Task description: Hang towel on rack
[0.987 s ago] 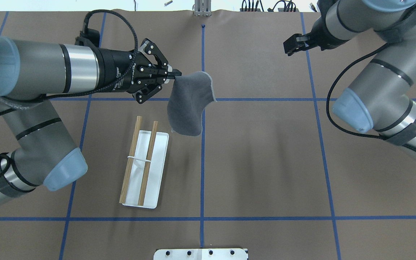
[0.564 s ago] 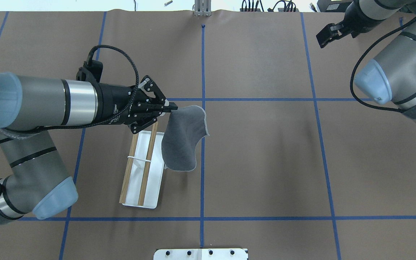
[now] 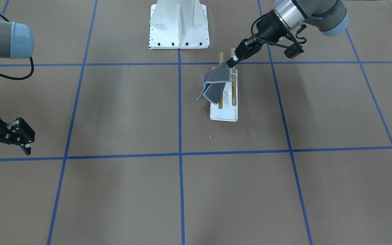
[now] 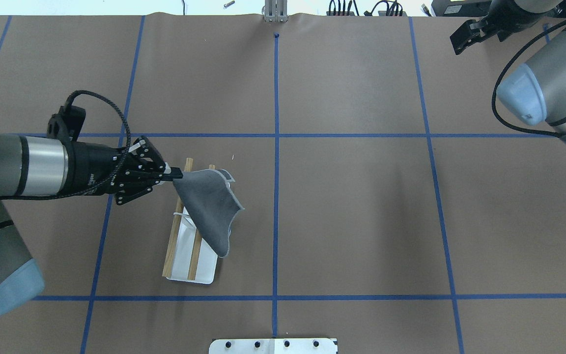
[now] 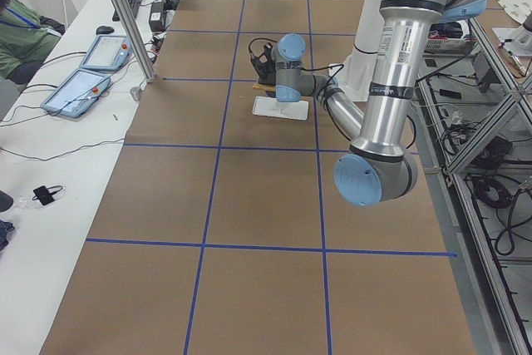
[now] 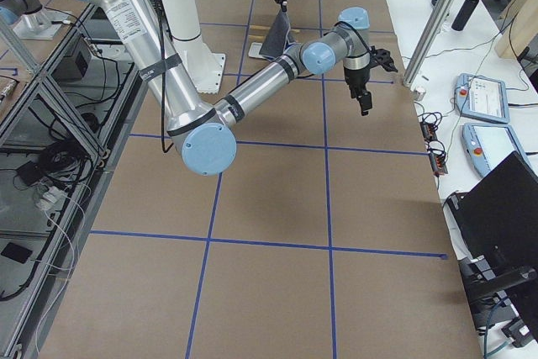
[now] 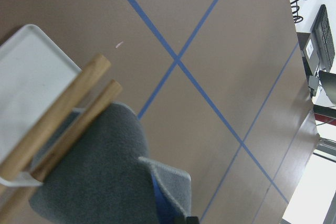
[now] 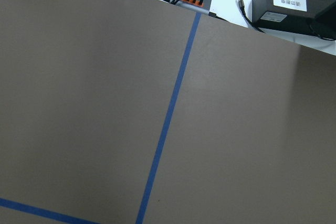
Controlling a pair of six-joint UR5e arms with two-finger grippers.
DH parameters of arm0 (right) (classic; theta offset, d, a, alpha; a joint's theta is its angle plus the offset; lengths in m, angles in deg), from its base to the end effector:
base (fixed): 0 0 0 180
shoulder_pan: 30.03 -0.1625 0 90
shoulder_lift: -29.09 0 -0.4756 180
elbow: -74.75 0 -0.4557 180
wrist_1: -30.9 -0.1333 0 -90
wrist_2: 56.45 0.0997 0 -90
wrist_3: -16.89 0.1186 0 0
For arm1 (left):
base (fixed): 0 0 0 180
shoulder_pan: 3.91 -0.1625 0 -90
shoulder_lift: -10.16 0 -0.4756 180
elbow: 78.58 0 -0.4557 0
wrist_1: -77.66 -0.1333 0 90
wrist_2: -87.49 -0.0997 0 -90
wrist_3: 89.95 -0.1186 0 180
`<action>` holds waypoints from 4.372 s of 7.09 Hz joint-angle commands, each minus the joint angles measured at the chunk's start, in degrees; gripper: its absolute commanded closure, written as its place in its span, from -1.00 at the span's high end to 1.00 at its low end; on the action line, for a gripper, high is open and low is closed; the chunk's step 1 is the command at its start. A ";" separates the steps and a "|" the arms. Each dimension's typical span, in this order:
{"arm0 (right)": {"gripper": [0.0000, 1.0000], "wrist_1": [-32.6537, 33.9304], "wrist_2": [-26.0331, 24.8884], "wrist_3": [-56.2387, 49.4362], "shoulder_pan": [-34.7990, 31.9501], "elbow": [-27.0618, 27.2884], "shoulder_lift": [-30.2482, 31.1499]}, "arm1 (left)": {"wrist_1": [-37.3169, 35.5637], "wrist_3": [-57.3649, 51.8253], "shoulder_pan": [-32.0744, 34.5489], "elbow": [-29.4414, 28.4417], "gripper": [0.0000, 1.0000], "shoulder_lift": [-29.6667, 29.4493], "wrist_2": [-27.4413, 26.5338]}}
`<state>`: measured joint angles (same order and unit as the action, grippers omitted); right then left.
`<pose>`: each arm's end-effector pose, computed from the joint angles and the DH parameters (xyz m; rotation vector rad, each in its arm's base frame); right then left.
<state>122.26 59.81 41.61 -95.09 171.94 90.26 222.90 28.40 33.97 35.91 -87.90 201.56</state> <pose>-0.2389 -0.7054 0.3420 0.3527 -0.6526 -0.1423 0.3921 -0.4126 0.2928 -0.2106 1.5516 -0.5951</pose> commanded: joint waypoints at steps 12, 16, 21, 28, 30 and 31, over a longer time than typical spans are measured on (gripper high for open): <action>1.00 0.05 10.39 -24.11 -14.65 -10.54 5.36 | 3.29 -18.22 3.96 -10.68 -0.16 5.59 2.56; 1.00 -0.21 10.65 -23.93 -15.53 -10.45 9.12 | -3.33 -40.92 9.38 -12.27 0.97 6.12 3.27; 1.00 -0.21 13.12 -24.11 -18.08 -10.36 16.52 | -43.39 -106.11 33.42 -12.19 0.97 4.81 8.19; 1.00 -0.12 12.59 -24.99 -19.58 -10.45 18.45 | -55.79 -130.49 54.84 -25.70 0.97 8.22 18.48; 1.00 -0.21 12.68 -24.99 -19.58 -10.54 18.63 | -49.97 -131.19 55.90 -23.53 0.97 11.81 19.08; 1.00 -0.21 12.59 -24.99 -19.58 -10.28 18.72 | -49.88 -131.18 55.99 -23.09 0.97 12.88 19.09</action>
<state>122.09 72.43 16.60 -114.66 161.50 108.83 172.21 -102.81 89.82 12.25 -76.74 220.43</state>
